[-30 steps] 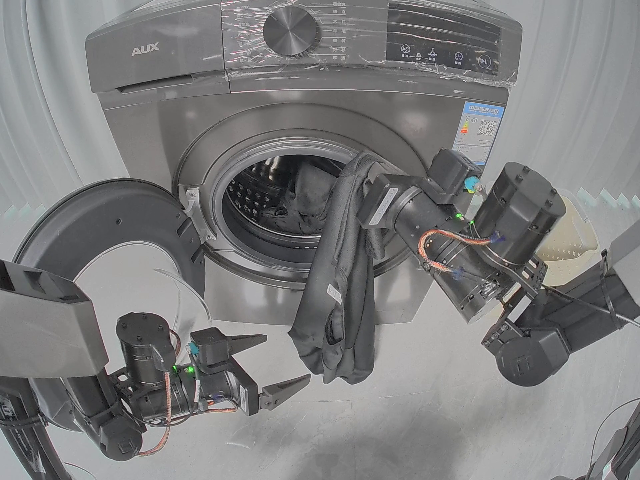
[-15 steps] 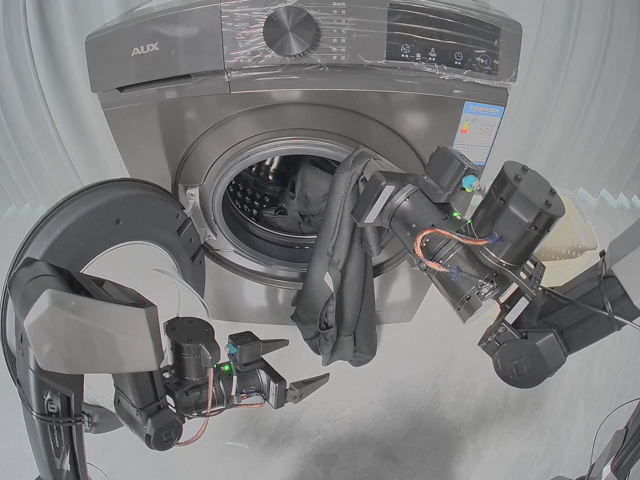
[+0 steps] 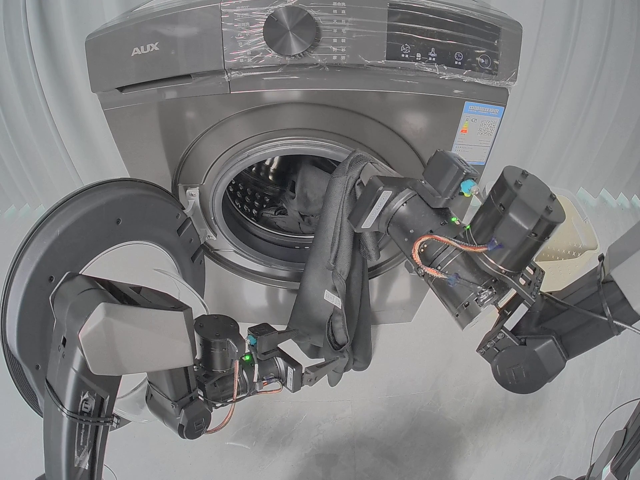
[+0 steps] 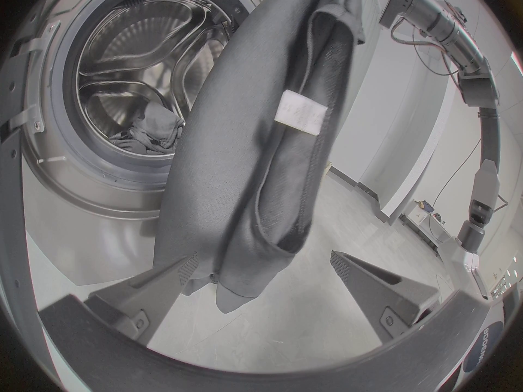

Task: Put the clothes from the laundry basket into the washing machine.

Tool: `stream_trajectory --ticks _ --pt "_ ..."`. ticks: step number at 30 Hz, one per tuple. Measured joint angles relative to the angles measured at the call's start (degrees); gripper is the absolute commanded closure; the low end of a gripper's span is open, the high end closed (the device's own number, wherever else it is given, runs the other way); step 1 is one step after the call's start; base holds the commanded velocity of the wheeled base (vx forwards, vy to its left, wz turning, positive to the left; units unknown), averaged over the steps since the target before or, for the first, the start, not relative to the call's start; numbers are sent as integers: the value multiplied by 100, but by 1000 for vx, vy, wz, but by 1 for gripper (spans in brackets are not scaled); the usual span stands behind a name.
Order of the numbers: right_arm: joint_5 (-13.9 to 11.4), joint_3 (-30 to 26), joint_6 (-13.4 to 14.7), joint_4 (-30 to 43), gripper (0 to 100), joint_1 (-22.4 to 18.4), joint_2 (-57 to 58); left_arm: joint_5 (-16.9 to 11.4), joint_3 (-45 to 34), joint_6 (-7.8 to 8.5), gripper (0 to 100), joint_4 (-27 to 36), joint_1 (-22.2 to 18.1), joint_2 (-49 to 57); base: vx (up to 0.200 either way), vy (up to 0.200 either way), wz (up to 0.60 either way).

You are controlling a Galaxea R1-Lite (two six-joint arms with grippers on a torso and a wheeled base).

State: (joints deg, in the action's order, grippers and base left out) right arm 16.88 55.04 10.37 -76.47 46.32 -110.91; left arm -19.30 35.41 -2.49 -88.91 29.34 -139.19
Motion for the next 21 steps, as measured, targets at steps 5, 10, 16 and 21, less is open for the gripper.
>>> stream_trajectory --ticks 5,10,16,21 --pt "0 -9 0 -6 100 20 0 22 155 -35 0 0 23 -179 0 0 0" --pt "-2 -5 18 -9 100 23 -22 15 271 -46 0 0 45 -282 0 0 0" --pt "0 -2 51 -24 100 54 -77 6 428 -49 0 -5 91 -394 0 0 0" --pt "-2 0 51 -33 100 61 -108 -24 535 -46 0 -2 105 -524 0 0 0"
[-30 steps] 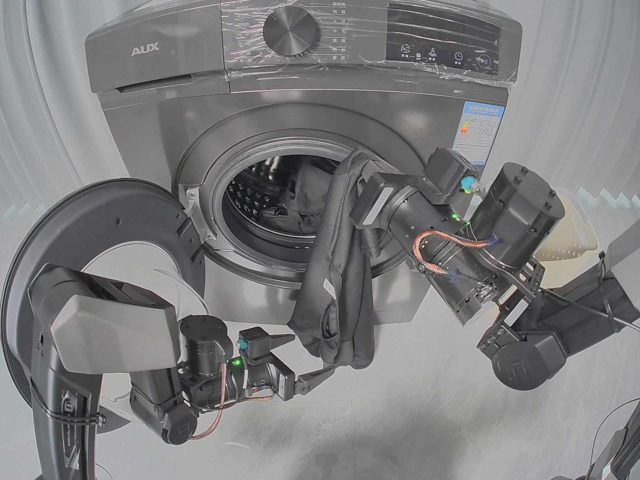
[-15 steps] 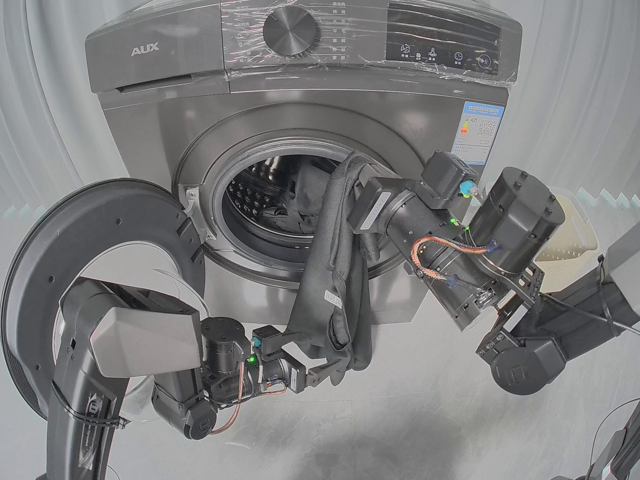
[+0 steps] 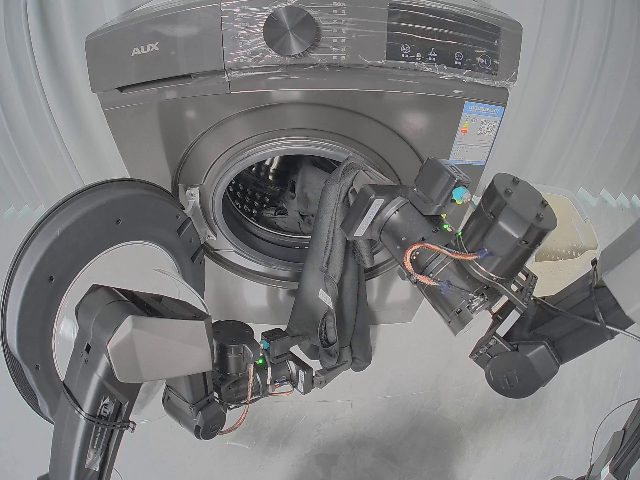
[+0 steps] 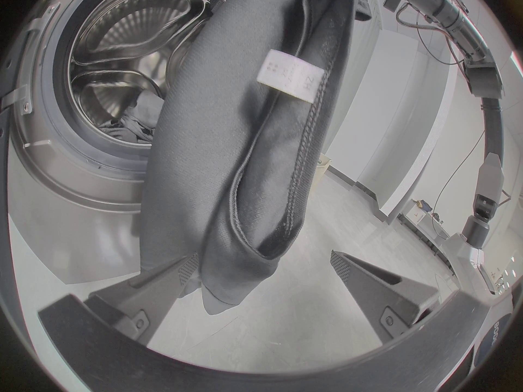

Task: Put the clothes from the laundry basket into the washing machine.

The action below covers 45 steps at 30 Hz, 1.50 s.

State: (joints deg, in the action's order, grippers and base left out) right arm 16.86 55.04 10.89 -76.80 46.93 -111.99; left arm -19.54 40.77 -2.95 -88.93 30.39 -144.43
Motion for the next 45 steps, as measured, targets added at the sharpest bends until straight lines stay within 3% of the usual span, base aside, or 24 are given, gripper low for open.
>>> stream_trajectory --ticks 6,9,10,17,27,38,45 --pt "0 5 0 -2 100 4 -18 77 366 33 0 0 26 -226 0 0 0" --pt "2 5 2 -5 100 4 -18 252 656 24 0 0 12 -369 0 0 0" --pt "0 5 2 -6 100 4 -18 318 757 20 100 2 1 -422 0 0 0" --pt "2 -2 2 -35 100 9 -18 608 1157 9 100 2 -51 -634 0 0 0" --pt "2 -174 0 -99 100 -60 -11 652 1165 -9 100 0 -140 -584 0 0 0" --pt "-121 -1061 -2 -240 100 -385 149 622 -127 11 100 -2 -285 321 0 0 0" --pt "-347 -1822 -2 -463 100 -774 284 422 -1293 60 100 -7 -350 1517 0 0 0"
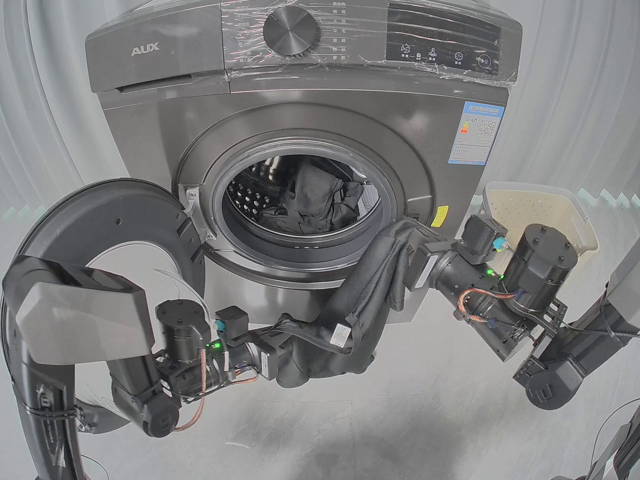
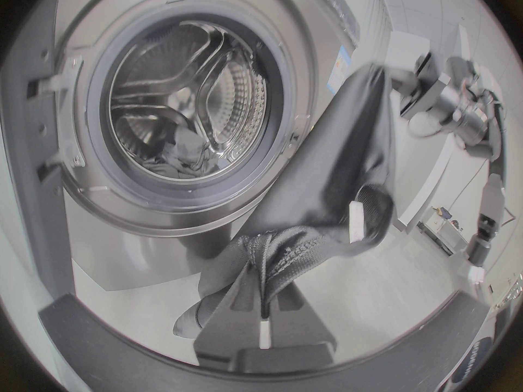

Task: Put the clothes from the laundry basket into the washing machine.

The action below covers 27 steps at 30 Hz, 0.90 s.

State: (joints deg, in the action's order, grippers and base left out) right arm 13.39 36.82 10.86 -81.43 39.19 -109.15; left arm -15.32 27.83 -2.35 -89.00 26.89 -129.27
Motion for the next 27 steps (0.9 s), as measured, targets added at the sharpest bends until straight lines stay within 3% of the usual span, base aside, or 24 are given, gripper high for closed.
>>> stream_trajectory --ticks 9,14,27 --pt "-452 -1052 49 -638 100 -540 69 -734 -1273 50 100 2 -241 1397 0 0 0" --pt "-483 -1182 211 -691 100 -636 89 -807 -1364 243 100 5 -328 1788 0 0 0" --pt "-469 -1159 284 -706 100 -850 20 -1015 -907 79 100 7 -1091 2328 0 0 0"
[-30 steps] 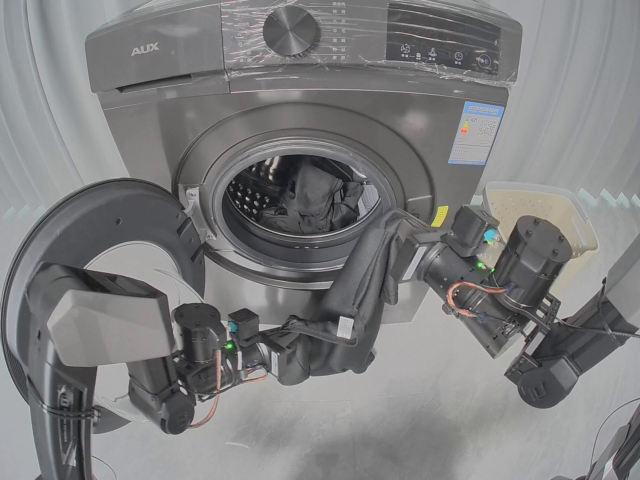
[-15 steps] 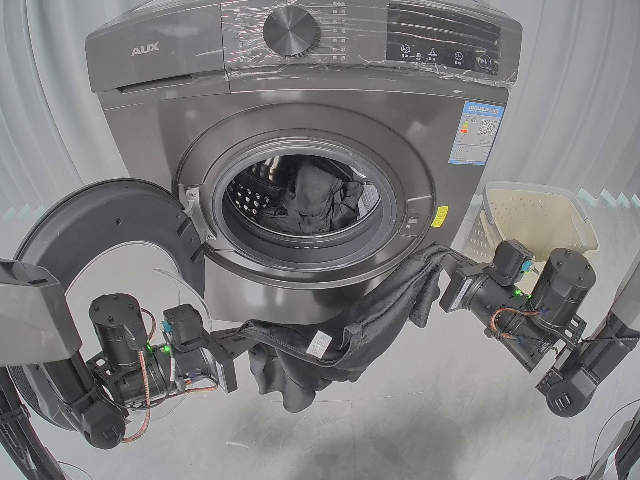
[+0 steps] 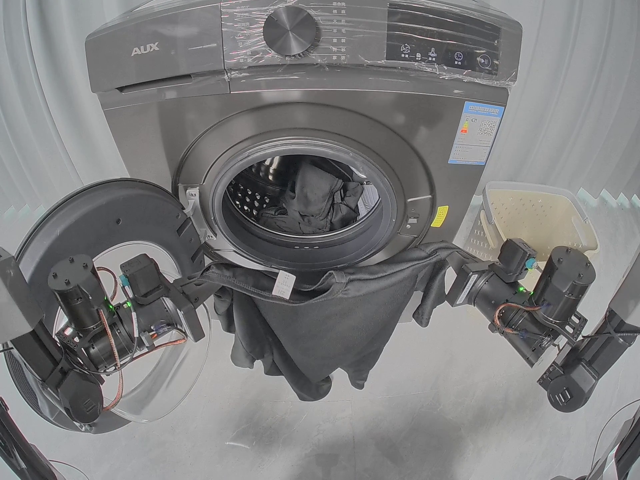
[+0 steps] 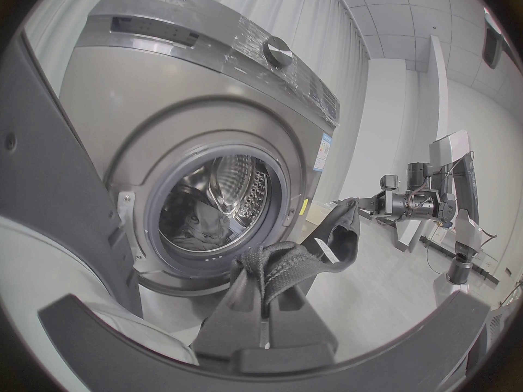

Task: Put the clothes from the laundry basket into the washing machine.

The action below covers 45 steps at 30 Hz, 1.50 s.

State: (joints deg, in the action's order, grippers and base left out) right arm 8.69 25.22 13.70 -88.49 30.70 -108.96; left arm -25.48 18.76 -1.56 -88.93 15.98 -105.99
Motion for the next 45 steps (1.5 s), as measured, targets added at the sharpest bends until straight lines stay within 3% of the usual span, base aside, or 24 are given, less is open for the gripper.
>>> stream_trajectory --ticks 6,14,19,45 --pt "-49 99 -2 -2 100 -129 85 9 66 9 100 2 -63 127 0 0 0" --pt "-357 -87 -139 2 100 -187 378 46 304 -5 100 0 -35 350 0 0 0" --pt "-361 -117 -295 6 100 -223 494 57 358 -16 100 6 -22 577 0 0 0" --pt "-352 -37 -435 20 100 -167 1101 52 317 -11 100 9 101 1169 0 0 0"
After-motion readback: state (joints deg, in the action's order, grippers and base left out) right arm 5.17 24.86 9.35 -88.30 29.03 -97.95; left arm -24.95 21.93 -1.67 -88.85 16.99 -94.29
